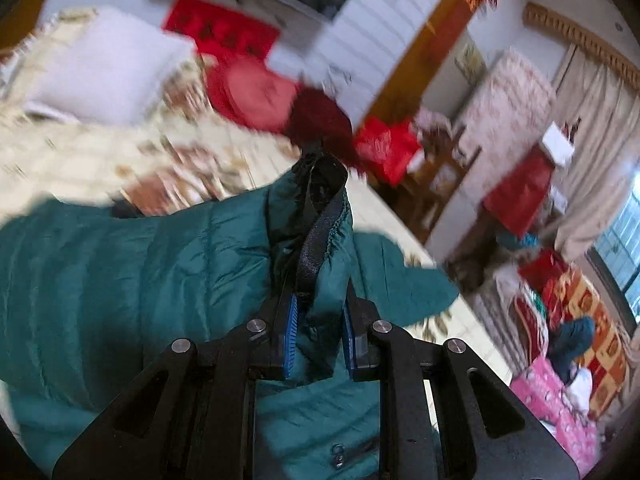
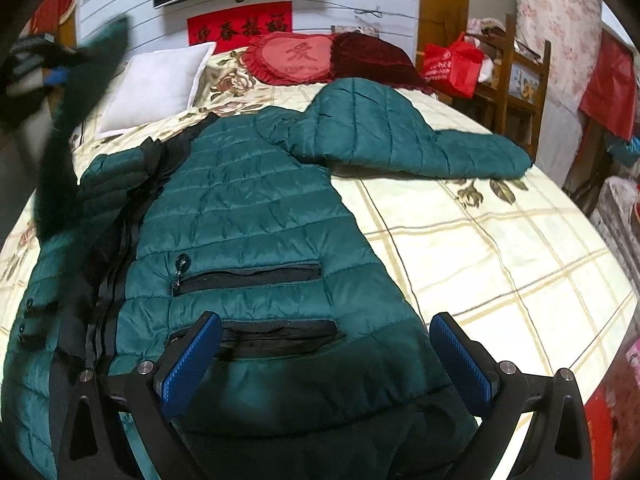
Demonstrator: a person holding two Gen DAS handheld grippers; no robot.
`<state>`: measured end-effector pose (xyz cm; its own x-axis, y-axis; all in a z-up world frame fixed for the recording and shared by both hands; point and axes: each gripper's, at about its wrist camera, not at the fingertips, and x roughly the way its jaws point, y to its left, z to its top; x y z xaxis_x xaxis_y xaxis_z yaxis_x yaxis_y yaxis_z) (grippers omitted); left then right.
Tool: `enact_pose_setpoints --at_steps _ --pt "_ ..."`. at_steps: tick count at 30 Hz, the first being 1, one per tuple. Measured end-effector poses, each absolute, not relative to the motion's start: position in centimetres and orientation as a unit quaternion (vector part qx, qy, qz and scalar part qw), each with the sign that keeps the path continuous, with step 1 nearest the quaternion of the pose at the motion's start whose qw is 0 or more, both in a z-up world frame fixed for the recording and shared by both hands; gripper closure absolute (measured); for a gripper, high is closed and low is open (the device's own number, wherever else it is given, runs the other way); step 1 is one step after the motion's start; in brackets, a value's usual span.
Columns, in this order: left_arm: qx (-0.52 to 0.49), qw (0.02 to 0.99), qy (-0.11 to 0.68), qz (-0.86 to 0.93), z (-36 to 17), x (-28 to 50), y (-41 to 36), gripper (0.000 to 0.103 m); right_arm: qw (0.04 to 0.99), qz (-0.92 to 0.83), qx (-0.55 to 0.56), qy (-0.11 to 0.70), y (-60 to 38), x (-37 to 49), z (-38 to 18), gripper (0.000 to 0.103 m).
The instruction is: Fold large clothes
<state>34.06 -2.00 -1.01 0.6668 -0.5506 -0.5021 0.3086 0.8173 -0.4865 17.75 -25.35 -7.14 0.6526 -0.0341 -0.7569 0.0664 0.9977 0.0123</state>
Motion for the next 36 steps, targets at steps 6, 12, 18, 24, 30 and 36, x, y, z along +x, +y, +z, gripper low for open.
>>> enact_pose_setpoints --at_steps 6,12,18,24,30,36 --pt "-0.187 0.873 0.378 -0.247 -6.4 36.4 -6.0 0.086 0.904 -0.020 0.036 0.425 -26.2 17.8 -7.4 0.000" --pt "-0.161 0.856 0.435 -0.228 -9.4 37.1 -7.0 0.073 0.899 -0.024 0.045 0.435 -26.7 18.1 -7.9 0.000" --pt "-0.160 0.851 0.427 -0.261 -8.2 34.8 -5.9 0.039 0.898 -0.032 0.046 0.437 -26.6 18.1 -8.0 0.000" --pt "-0.165 0.877 0.393 -0.221 -6.3 32.2 1.5 0.039 0.910 -0.051 0.018 0.410 -25.5 17.6 -7.0 0.000" --pt "-0.111 0.918 0.376 -0.064 -5.5 34.0 12.4 0.039 0.941 -0.019 -0.005 0.337 -23.0 18.7 -3.2 0.000" --pt "-0.122 0.925 0.359 0.015 -6.3 36.6 16.7 0.039 0.932 0.121 -0.022 0.340 -16.5 27.8 -1.1 0.000"
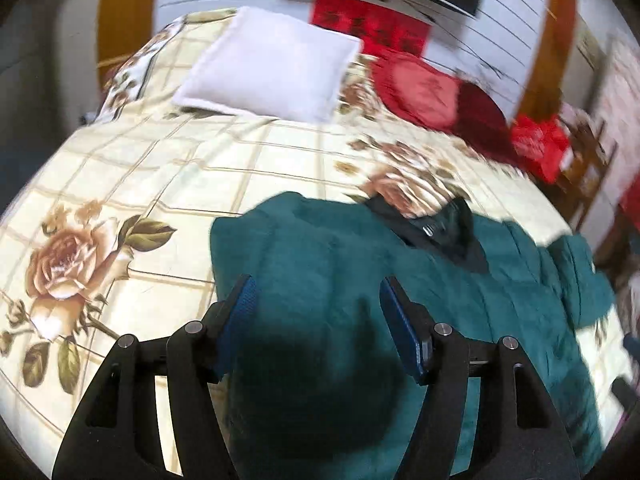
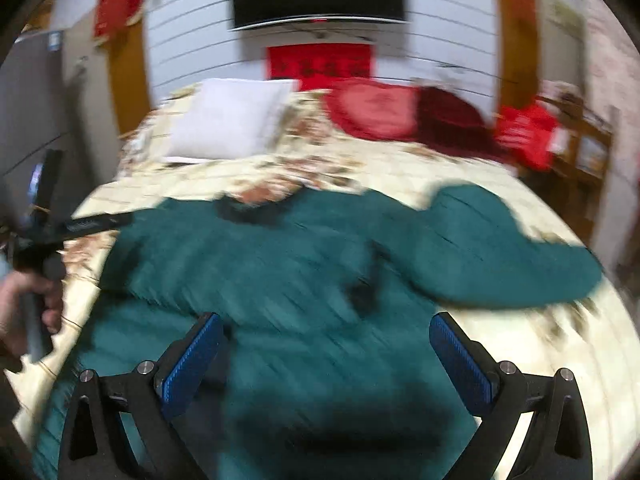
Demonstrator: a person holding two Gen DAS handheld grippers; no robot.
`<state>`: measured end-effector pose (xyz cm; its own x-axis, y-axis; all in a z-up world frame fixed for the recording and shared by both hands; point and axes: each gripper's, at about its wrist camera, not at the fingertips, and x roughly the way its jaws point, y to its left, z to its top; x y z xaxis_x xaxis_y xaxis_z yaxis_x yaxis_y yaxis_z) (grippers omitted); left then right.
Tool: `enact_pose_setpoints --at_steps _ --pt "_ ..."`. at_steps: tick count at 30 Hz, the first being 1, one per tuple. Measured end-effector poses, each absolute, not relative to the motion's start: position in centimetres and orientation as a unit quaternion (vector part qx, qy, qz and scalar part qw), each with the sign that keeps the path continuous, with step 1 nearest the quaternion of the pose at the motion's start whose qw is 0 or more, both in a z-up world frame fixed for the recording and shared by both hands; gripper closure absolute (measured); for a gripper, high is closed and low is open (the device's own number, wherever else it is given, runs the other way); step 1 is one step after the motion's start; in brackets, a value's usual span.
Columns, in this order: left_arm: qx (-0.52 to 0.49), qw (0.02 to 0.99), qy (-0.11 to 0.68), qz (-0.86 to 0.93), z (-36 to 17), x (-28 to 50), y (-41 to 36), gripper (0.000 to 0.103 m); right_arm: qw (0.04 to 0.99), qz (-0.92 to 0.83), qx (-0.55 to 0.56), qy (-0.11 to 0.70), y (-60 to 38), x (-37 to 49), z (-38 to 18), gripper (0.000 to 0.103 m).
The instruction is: Fold large clothes
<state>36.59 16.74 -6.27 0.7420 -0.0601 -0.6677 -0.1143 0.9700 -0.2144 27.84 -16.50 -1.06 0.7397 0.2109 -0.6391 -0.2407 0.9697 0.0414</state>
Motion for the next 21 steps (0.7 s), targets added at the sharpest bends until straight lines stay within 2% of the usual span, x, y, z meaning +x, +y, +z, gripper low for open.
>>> enact_pose_setpoints --at_steps 3,6,11,15,18,21 --pt "-0.157 0.918 0.363 0.014 -7.3 37.7 17.2 0.039 0.907 0.205 -0.026 0.367 -12.2 32.1 -2.2 0.001" --pt "-0.144 0.910 0.387 0.024 -9.0 39.1 16.6 0.039 0.880 0.253 -0.033 0.401 -9.7 35.1 -5.2 0.008" --pt "-0.109 0.905 0.411 0.029 -11.5 39.9 14.8 0.038 0.859 0.186 -0.038 0.476 -13.8 38.0 -10.6 0.010" --pt "-0.069 0.904 0.421 0.040 -11.6 39.8 13.8 0.038 0.859 0.171 -0.024 0.482 -16.7 38.5 -11.5 0.009" --pt "-0.081 0.914 0.393 0.060 -9.5 38.7 14.5 0.038 0.845 0.183 -0.059 0.499 -15.5 38.3 -11.7 0.000" --pt "-0.079 0.922 0.373 0.060 -8.4 38.6 14.8 0.038 0.833 0.199 -0.059 0.512 -15.0 39.1 -9.6 0.002"
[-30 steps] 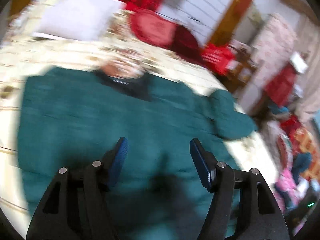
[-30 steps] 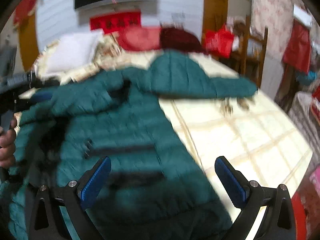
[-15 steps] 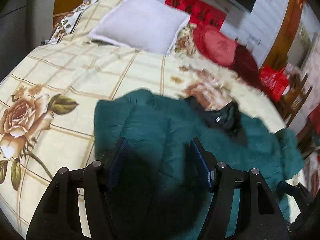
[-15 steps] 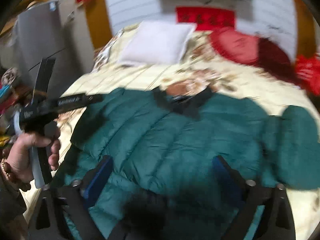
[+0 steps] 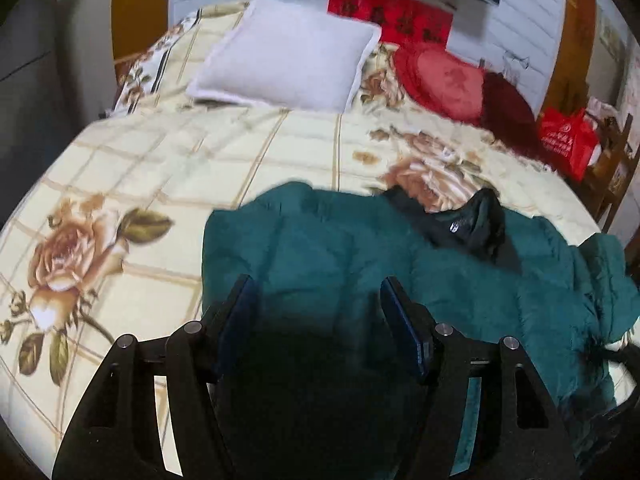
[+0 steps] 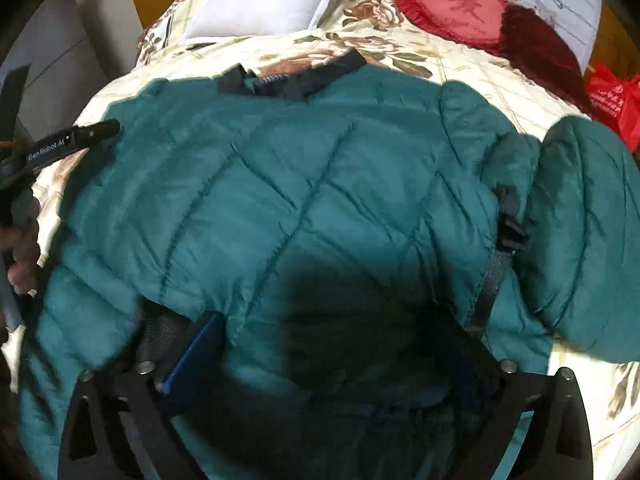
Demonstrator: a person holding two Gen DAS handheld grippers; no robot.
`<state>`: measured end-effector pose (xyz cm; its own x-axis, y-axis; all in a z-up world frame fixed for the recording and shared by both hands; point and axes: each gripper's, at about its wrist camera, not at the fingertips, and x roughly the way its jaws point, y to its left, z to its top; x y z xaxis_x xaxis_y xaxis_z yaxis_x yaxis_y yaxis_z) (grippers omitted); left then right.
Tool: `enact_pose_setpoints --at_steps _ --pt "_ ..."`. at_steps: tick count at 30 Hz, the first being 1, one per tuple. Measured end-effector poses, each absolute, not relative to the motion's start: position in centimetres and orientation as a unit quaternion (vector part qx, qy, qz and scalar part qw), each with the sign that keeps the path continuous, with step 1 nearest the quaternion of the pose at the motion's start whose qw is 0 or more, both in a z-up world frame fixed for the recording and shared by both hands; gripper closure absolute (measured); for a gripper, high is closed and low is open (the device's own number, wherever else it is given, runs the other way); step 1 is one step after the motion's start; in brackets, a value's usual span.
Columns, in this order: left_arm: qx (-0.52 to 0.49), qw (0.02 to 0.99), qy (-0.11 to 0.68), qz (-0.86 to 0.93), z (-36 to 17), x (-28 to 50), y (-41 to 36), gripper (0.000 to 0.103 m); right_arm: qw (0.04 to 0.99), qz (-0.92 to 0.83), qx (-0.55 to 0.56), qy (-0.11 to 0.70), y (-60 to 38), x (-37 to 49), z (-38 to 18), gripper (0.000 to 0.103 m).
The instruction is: Fold large clothes
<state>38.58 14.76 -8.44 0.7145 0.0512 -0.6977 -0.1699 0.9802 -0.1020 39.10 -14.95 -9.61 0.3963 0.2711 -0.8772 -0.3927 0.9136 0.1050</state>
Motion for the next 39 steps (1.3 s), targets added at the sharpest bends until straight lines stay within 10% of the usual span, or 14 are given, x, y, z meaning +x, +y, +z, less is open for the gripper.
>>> enact_pose_setpoints --at_steps 18,39 --pt "-0.079 0.921 0.377 0.056 -7.8 32.1 13.2 0.037 0.877 0.159 0.005 0.453 -16.8 42.2 -6.7 0.005" --pt "-0.119 0.908 0.385 0.112 -12.8 22.5 13.8 0.037 0.860 -0.160 0.276 0.397 -61.2 40.5 -9.8 0.005"
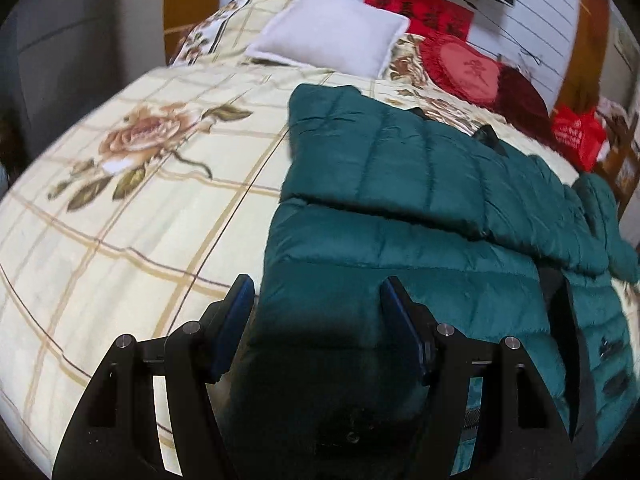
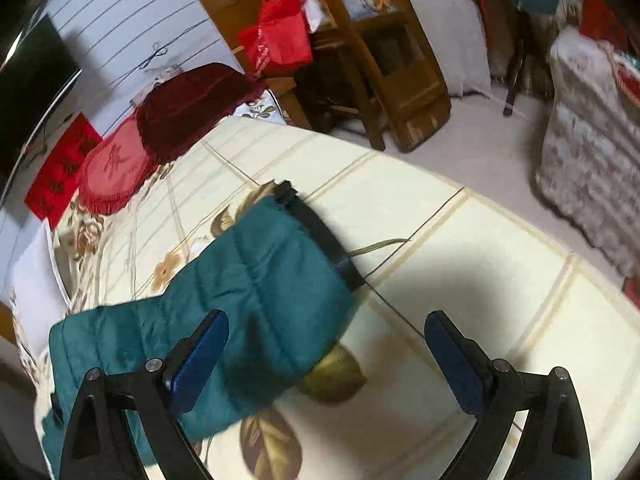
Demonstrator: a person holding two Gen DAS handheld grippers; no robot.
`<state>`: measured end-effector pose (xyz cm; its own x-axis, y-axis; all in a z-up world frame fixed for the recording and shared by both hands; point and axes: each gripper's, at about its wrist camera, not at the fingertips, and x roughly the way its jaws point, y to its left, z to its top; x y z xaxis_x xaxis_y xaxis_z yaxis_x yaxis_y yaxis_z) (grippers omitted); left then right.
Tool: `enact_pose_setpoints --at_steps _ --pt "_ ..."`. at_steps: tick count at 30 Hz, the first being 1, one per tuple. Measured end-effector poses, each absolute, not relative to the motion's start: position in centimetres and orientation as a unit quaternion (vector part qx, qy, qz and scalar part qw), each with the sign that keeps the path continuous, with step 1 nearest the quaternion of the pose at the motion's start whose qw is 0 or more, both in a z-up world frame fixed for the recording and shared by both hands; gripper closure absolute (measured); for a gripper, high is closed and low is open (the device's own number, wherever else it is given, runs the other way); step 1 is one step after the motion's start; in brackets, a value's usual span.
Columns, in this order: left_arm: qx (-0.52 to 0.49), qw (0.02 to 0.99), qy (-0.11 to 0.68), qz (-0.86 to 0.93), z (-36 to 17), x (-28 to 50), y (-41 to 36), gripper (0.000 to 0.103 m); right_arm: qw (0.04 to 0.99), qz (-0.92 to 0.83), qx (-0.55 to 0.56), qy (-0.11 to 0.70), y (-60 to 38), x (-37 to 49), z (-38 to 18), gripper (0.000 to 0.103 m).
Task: Fold large clothes
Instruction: 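Grasp the jacket's other side edge with the right tool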
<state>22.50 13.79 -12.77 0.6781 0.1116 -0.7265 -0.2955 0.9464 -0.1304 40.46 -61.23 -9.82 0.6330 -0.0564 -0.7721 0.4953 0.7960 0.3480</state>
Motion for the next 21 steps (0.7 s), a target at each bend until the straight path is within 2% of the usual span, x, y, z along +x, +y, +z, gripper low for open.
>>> enact_pose_setpoints --at_steps 9,12,14,16,18,21 --pt "-0.120 0.905 0.394 0.108 -12.9 22.8 13.6 0.037 0.883 -0.126 0.251 0.377 -60.2 41.9 -10.7 0.005" --pt "-0.122 0.905 0.393 0.106 -12.9 22.7 13.7 0.037 0.887 -0.106 0.244 0.378 -59.7 42.4 -10.9 0.044" --pt "-0.123 0.905 0.392 0.106 -12.9 22.7 13.8 0.037 0.889 -0.108 0.239 0.375 -59.5 42.3 -10.9 0.055" --pt "-0.124 0.905 0.392 0.107 -12.9 22.7 13.8 0.037 0.894 -0.101 0.247 0.358 -59.7 41.7 -10.8 0.076" --pt "-0.124 0.905 0.392 0.106 -12.9 22.7 13.8 0.037 0.901 -0.107 0.246 0.341 -59.8 40.7 -10.2 0.082" --pt "-0.124 0.905 0.392 0.106 -12.9 22.7 13.8 0.037 0.907 -0.129 0.230 0.328 -59.6 38.7 -8.6 0.085"
